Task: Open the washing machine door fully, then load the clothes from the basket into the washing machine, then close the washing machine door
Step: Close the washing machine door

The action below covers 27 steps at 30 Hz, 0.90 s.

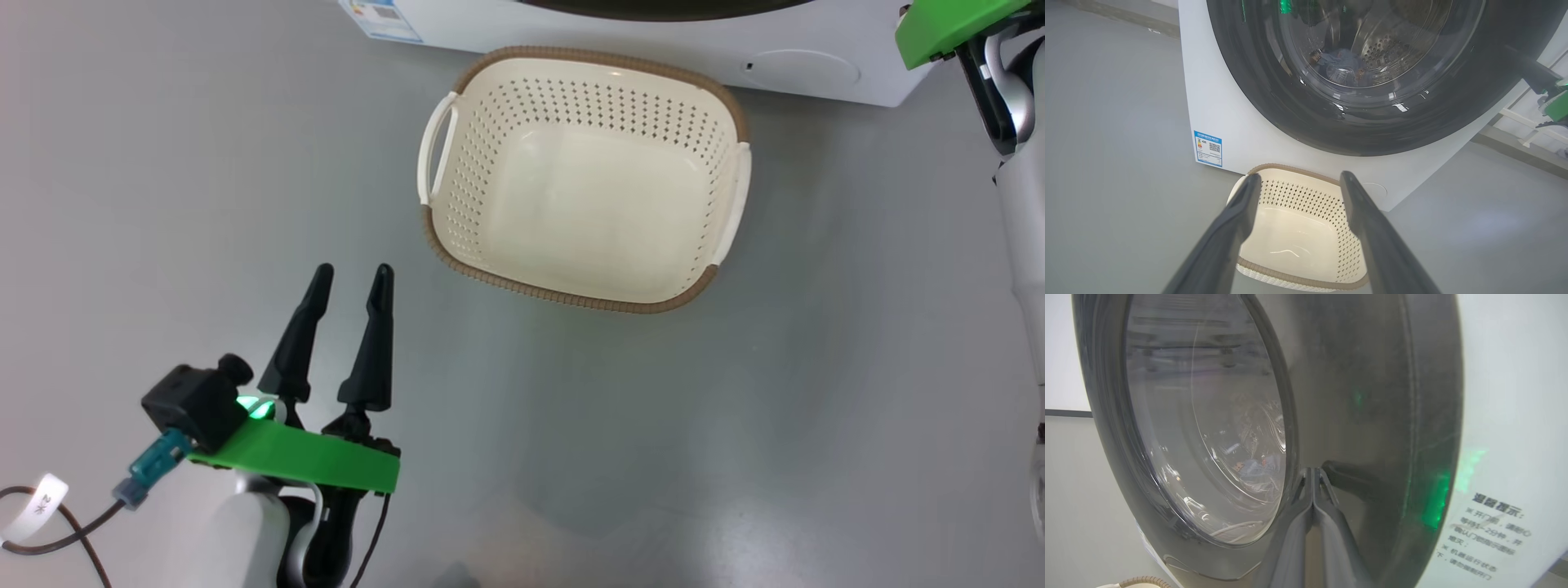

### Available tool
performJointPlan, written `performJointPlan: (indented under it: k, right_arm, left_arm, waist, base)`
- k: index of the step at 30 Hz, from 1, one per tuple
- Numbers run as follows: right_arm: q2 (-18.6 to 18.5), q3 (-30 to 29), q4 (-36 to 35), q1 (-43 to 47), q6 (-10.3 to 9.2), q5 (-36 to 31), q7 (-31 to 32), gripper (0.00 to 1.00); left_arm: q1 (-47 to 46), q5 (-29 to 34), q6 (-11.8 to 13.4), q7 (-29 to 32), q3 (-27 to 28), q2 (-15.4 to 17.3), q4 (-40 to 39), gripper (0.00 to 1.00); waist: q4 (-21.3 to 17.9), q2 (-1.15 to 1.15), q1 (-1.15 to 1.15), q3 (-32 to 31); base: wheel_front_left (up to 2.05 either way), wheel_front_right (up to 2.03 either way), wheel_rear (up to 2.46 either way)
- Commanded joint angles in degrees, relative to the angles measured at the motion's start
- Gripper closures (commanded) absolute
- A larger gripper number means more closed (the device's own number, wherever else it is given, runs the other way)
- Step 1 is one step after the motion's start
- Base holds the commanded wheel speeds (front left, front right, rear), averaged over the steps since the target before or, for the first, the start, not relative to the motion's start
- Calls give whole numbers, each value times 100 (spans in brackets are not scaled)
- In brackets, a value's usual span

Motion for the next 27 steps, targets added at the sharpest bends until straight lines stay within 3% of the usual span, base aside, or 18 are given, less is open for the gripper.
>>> performJointPlan:
  k: [1,9,10,11,13,15,16,17,18,27]
  right_arm:
    - [70,-7,-196,81,-44,35,7,100]
    - [317,159,-1085,857,-44,624,7,100]
    - [339,180,-1216,1020,-44,678,7,92]
    - [359,202,-1340,1190,-44,734,7,76]
    - [403,247,-1588,1557,-44,833,7,64]
    - [465,286,-1781,1933,-44,945,7,45]
    - [486,385,-1926,2280,-44,1040,7,15]
    - [501,418,-1991,2445,-44,1077,7,4]
    - [522,442,-2058,2607,-44,1114,7,0]
    - [789,470,-2493,3947,-44,1290,7,0]
  left_arm:
    - [-15,-17,-14,-37,221,183,-104,0]
    - [72,68,-14,-37,440,210,-71,0]
    - [94,87,-14,-37,469,218,-62,0]
    - [121,105,-14,-37,502,226,-46,0]
    - [184,153,-14,-37,575,253,6,0]
    - [248,209,-14,-37,656,281,49,0]
    - [303,268,-14,-37,726,311,71,0]
    - [329,298,-14,-37,763,327,73,0]
    - [357,318,-14,-37,811,335,69,0]
    - [809,488,-14,-37,1372,413,156,0]
  waist:
    - [-58,0,0,-52]
    - [-387,0,0,-352]
    - [-440,0,0,-418]
    - [-496,0,0,-488]
    - [-622,0,0,-650]
    - [-768,0,0,-826]
    - [-918,0,0,-1000]
    - [-995,0,0,-1083]
    - [-1071,0,0,-1170]
    - [-1763,0,0,-1949]
  base:
    - [0,0,0]
    - [0,0,0]
    - [0,0,0]
    - [0,0,0]
    - [0,0,0]
    - [0,0,0]
    - [0,0,0]
    - [0,0,0]
    - [0,0,0]
    - [0,0,0]
